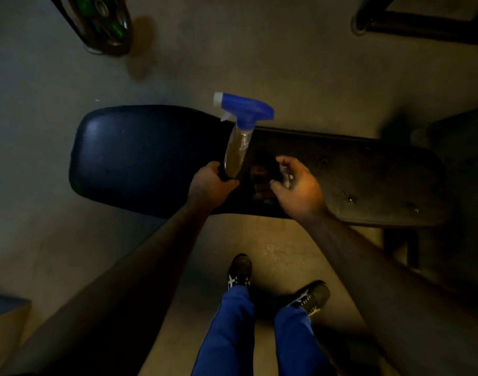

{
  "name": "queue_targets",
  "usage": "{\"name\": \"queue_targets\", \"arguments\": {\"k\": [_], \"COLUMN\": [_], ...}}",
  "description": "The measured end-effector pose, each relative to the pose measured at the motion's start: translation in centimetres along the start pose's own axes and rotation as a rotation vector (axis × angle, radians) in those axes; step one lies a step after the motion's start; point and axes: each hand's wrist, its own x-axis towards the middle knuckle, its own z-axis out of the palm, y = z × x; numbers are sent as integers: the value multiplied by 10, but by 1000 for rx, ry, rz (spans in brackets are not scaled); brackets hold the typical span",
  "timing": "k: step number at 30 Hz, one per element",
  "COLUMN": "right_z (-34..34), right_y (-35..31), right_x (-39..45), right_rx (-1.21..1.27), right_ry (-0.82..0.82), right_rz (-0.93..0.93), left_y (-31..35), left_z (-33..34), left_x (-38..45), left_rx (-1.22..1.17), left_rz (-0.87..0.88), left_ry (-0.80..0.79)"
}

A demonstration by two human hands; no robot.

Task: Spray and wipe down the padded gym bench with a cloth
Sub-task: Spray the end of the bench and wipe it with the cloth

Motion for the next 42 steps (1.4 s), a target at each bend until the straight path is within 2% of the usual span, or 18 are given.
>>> {"name": "queue_targets", "arguments": {"k": [3, 5, 9, 11, 14, 17, 21, 25, 27, 30, 32, 33, 36, 37, 38, 39, 41, 42], "right_z": [9, 14, 24, 36, 51, 53, 33, 14, 24, 20, -6, -17, -11, 1, 13, 20, 5, -13], "right_y": [24, 35, 49, 56, 82, 107, 118, 119, 120, 149, 167, 169, 151, 146, 144, 149, 172, 183], "right_x": [-2, 5, 36, 48, 49, 48, 65, 87, 75, 45, 62, 77, 95, 83, 65, 45, 28, 40], "right_rx": [-52, -169, -470, -508, -573, -617, -744, -712, -710, -745, -802, -821, -741, -707, -678, -673, -767, -828], "right_ry": [51, 52, 80, -10, -201, -220, -149, -42, -25, -147, -186, -156, 98, 161, 153, 76, -132, -178], "right_rz": [30, -12, -186, -279, -435, -512, -497, -371, -382, -597, -776, -764, -337, -268, -294, -382, -644, -744], "left_y": [-14, -21, -31, -34, -33, -34, -41, -28, -24, -16, -14, -16, -20, -20, -18, -17, -14, -14], "left_z": [19, 31, 56, 64, 75, 88, 104, 122, 131, 141, 146, 149, 155, 156, 154, 153, 152, 153], "left_x": [-7, -11, -10, -4, -4, -7, -4, 2, 10, 21, 33, 39, 54, 55, 54, 51, 52, 54], "left_rx": [40, 92, 211, 262, 321, 382, 418, 405, 396, 438, 490, 515, 552, 546, 535, 517, 478, 463], "left_rz": [-115, -112, 143, 272, 368, 440, 540, 589, 562, 513, 550, 583, 650, 660, 658, 651, 633, 631], "left_ry": [37, 28, -13, 40, 150, 187, 219, 258, 274, 251, 252, 256, 312, 318, 316, 310, 315, 325]}}
